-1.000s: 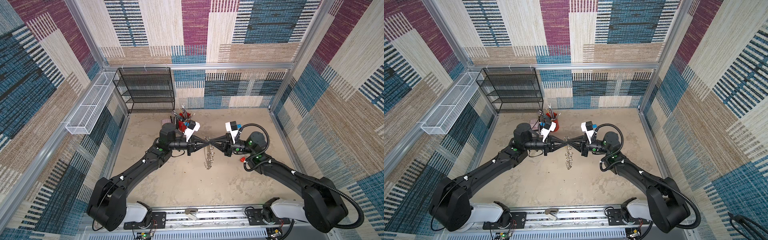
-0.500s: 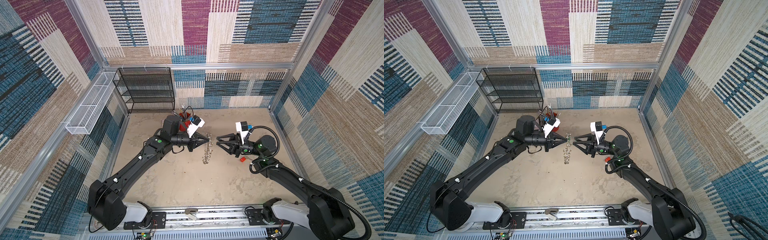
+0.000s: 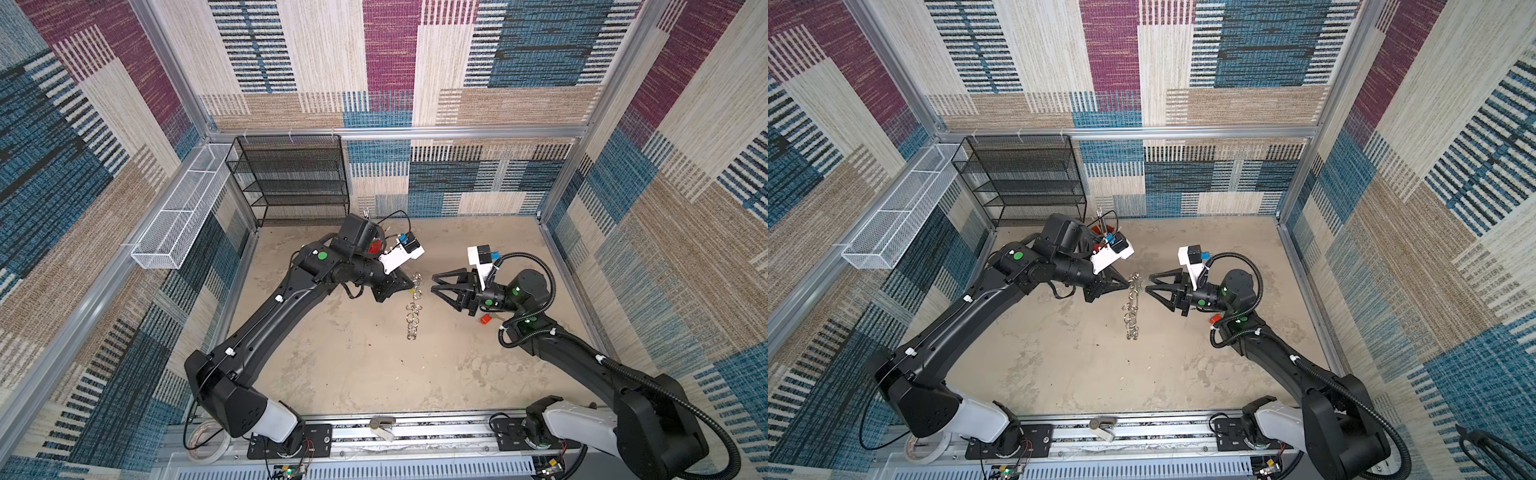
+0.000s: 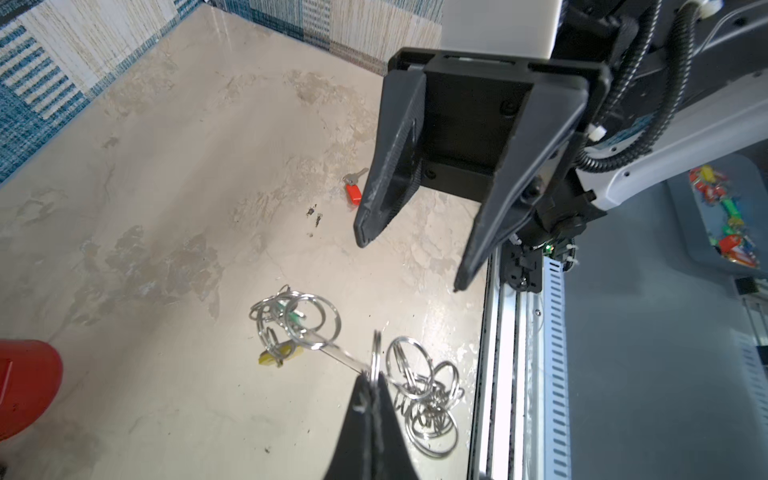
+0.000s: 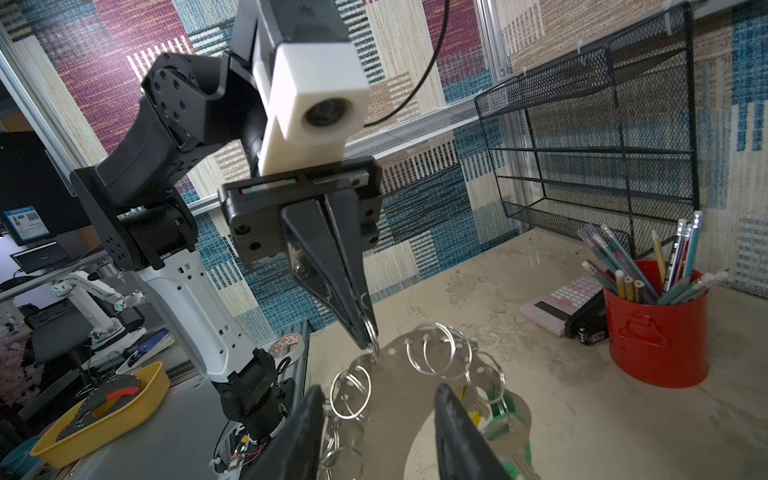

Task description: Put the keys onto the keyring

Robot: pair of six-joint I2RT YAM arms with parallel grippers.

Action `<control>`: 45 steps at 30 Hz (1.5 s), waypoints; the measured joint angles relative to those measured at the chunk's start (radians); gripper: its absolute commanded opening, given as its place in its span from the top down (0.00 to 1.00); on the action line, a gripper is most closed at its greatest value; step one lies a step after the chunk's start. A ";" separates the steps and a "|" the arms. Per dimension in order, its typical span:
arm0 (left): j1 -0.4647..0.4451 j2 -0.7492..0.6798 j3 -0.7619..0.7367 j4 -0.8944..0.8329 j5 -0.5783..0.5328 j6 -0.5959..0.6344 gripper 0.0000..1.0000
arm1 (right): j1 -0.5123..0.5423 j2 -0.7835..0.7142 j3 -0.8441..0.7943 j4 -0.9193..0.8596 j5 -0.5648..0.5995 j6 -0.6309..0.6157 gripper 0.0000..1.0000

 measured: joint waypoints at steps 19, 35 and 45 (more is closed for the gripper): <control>-0.084 0.163 0.301 -0.315 -0.144 0.147 1.00 | 0.093 0.036 0.048 -0.154 -0.009 -0.155 0.56; -0.106 0.235 0.412 -0.439 -0.150 0.171 1.00 | 0.100 0.036 0.051 -0.171 0.002 -0.170 0.75; -0.106 0.233 0.409 -0.441 -0.150 0.171 1.00 | 0.112 0.041 0.053 -0.172 0.001 -0.174 0.89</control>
